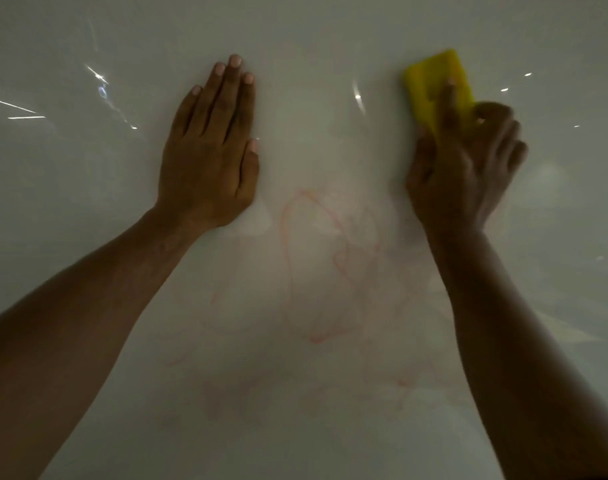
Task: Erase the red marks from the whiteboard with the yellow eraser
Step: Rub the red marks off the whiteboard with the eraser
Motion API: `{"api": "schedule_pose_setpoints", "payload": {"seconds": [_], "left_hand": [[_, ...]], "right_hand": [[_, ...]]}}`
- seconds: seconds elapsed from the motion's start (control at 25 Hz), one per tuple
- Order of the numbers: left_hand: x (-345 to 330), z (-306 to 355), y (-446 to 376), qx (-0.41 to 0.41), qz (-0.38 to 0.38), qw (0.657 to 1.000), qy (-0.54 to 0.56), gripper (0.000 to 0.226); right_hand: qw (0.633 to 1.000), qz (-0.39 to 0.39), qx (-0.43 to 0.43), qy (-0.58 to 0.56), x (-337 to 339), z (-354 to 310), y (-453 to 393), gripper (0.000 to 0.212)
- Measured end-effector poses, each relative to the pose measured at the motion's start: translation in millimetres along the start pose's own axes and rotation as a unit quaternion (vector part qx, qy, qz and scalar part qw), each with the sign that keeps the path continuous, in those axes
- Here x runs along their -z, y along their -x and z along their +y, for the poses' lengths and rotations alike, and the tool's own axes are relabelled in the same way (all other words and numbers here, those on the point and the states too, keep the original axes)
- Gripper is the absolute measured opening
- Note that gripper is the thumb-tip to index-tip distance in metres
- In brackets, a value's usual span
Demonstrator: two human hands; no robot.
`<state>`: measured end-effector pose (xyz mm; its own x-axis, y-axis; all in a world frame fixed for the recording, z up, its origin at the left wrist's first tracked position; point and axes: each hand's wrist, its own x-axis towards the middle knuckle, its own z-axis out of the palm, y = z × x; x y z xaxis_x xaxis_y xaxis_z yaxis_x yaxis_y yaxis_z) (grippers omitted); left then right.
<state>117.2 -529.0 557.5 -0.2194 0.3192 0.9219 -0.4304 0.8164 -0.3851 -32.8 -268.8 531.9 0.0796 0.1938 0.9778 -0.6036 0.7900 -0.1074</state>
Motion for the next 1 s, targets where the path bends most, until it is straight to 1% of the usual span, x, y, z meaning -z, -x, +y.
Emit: {"api": "schedule_pose_setpoints", "payload": {"seconds": [0.04,0.08,0.12,0.16,0.2,0.24,0.28,0.32,0.36,0.4,0.44,0.48,0.52,0.56,0.6,0.64,0.68,0.72,0.76,0.8,0.84,0.88,0.92,0.96,1.0], "left_hand": [[0,-1,0,0.0,0.0,1.0,0.002,0.067],[0,-1,0,0.0,-0.001,1.0,0.003,0.067],[0,-2,0,-0.001,0.0,1.0,0.003,0.066],[0,-3,0,-0.002,0.003,1.0,0.002,0.066],[1,-3,-1,-0.004,0.005,1.0,0.004,0.066],[1,-3,0,-0.006,0.005,1.0,0.008,0.066],[2,-2,0,-0.006,0.006,1.0,0.014,0.067],[2,-2,1,-0.003,0.006,1.0,0.019,0.067],[1,-2,1,0.0,0.007,1.0,0.021,0.067],[1,-1,1,0.002,0.008,1.0,0.022,0.067],[0,-1,2,0.003,0.01,1.0,0.021,0.067],[0,-1,2,0.003,0.015,1.0,0.02,0.067],[0,-1,3,0.003,0.02,1.0,0.02,0.066],[0,-1,3,0.002,0.023,0.999,0.022,0.066],[0,-1,3,-0.001,0.024,0.999,0.026,0.066],[0,-1,3,-0.003,0.025,0.999,0.028,0.065],[-1,0,3,-0.004,0.026,0.999,0.03,0.065],[-1,0,4,-0.002,0.027,0.999,0.029,0.065],[-1,-1,4,0.001,0.029,0.999,0.029,0.065],[-1,-1,5,0.004,0.031,0.999,0.03,0.066],[-2,0,5,0.004,0.033,0.999,0.034,0.066],[-3,1,4,0.004,0.038,0.999,0.037,0.066],[-4,1,4,0.002,0.043,0.998,0.038,0.066],[-5,0,5,0.0,0.049,0.998,0.038,0.065],[-6,-2,5,-0.004,0.053,0.998,0.037,0.065]], "right_hand": [[0.997,-0.007,-0.077,0.023,1,-4,2,0.049],[0.998,-0.01,-0.068,0.013,-1,-13,10,0.051],[0.999,-0.015,0.036,-0.012,-2,-27,20,0.05],[0.985,-0.029,0.164,-0.049,1,-37,28,0.048],[0.967,-0.033,0.247,-0.055,1,-31,30,0.046],[0.965,-0.044,0.252,-0.055,2,-15,26,0.045],[0.982,-0.059,0.171,-0.052,-1,8,19,0.047],[0.995,-0.086,0.003,-0.046,-4,33,11,0.052],[0.977,-0.13,-0.166,-0.027,-8,53,5,0.06],[0.958,-0.148,-0.244,0.013,-6,59,6,0.065],[0.96,-0.149,-0.233,0.043,-2,49,12,0.064],[0.984,-0.105,-0.144,0.03,1,30,18,0.059],[0.997,-0.068,-0.007,-0.029,5,10,28,0.05],[0.987,-0.057,0.13,-0.07,10,-3,40,0.041],[0.969,-0.051,0.23,-0.073,13,-5,46,0.036],[0.963,-0.05,0.258,-0.057,17,4,42,0.033],[0.977,-0.045,0.206,-0.038,15,22,30,0.033],[0.995,-0.036,0.088,-0.011,13,39,16,0.038],[0.997,-0.031,-0.064,0.021,13,52,2,0.047],[0.98,-0.042,-0.186,0.051,13,58,-4,0.055],[0.969,-0.054,-0.231,0.066,13,52,-2,0.059],[0.976,-0.063,-0.205,0.047,13,35,1,0.059],[0.991,-0.056,-0.121,0.005,13,13,7,0.056],[0.998,-0.048,-0.011,-0.049,15,-9,17,0.049],[0.99,-0.045,0.097,-0.092,15,-26,29,0.043]]}}
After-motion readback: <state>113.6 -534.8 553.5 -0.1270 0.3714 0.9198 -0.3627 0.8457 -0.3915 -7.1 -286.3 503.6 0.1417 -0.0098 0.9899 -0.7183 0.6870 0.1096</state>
